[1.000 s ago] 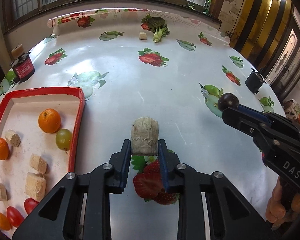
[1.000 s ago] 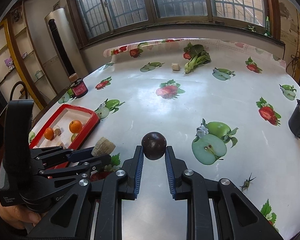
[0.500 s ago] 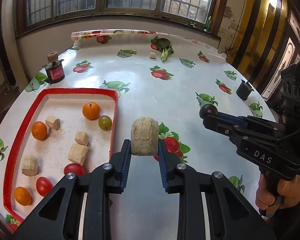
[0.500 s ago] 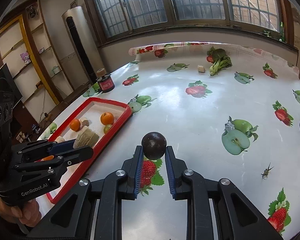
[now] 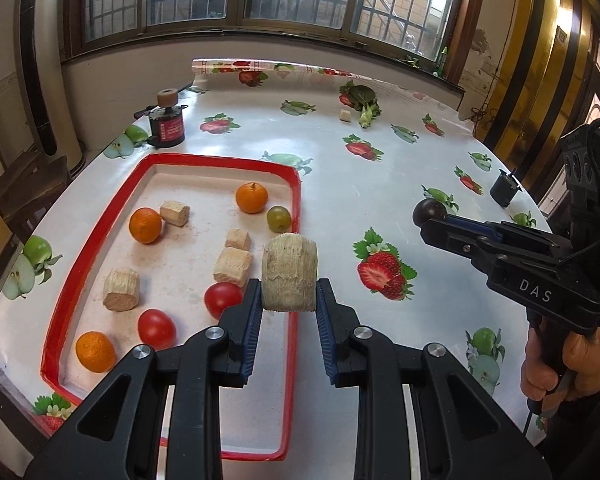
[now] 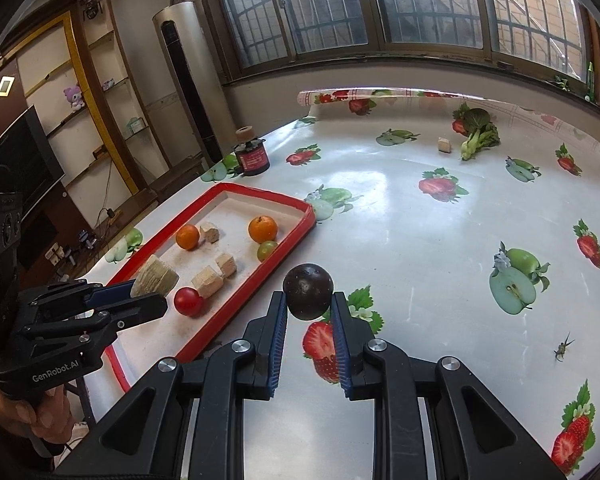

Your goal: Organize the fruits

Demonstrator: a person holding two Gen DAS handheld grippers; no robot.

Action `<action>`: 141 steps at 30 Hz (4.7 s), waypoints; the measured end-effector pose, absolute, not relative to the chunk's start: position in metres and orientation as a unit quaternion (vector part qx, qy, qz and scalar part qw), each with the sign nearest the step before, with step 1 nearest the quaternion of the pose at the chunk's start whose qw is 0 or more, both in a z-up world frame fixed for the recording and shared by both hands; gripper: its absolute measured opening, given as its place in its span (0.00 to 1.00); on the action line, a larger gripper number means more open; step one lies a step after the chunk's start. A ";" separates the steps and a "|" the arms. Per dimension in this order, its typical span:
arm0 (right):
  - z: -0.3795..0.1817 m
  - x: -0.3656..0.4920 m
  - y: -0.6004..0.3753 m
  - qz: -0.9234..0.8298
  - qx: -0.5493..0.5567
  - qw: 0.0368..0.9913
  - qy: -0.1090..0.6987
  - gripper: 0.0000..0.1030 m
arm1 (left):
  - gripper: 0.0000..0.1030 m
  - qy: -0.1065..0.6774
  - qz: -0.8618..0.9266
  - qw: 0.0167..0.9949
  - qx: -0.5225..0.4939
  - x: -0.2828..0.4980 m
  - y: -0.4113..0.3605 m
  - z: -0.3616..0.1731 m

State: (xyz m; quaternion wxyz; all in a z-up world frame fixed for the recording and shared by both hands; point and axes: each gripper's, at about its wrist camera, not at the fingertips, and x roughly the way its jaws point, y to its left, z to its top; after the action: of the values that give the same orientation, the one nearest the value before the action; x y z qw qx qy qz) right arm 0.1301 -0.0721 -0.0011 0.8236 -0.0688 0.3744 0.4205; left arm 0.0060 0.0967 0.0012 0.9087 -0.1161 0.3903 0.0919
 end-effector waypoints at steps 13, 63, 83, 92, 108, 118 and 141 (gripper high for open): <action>0.003 0.105 -0.023 0.461 -0.091 0.803 0.365 0.22 | 0.23 0.387 0.135 0.902 -0.139 -0.022 0.137 -0.005; -0.054 0.097 0.062 0.494 -0.139 0.756 0.406 0.23 | 0.23 0.443 0.117 0.871 -0.178 -0.036 0.138 -0.058; -0.056 0.097 0.060 0.497 -0.138 0.754 0.407 0.37 | 0.54 0.440 0.138 0.869 -0.182 -0.040 0.143 -0.059; -0.047 0.095 0.051 0.501 -0.132 0.755 0.401 0.37 | 0.62 0.437 0.142 0.870 -0.179 -0.048 0.140 -0.055; -0.029 0.078 0.029 0.526 -0.154 0.754 0.361 0.69 | 0.78 0.403 0.205 0.884 -0.116 -0.073 0.130 -0.034; -0.025 0.049 0.019 0.564 -0.230 0.732 0.305 0.82 | 0.78 0.388 0.215 0.891 -0.095 -0.086 0.126 -0.028; -0.030 0.030 0.003 0.588 -0.279 0.707 0.274 0.83 | 0.81 0.352 0.229 0.905 -0.061 -0.105 0.118 -0.010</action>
State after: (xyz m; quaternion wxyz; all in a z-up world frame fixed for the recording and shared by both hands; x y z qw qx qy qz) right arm 0.0295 0.0029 -0.0304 0.7075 -0.2794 0.2745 0.5883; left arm -0.1050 0.1180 -0.0101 0.9055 -0.0610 0.3520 0.2291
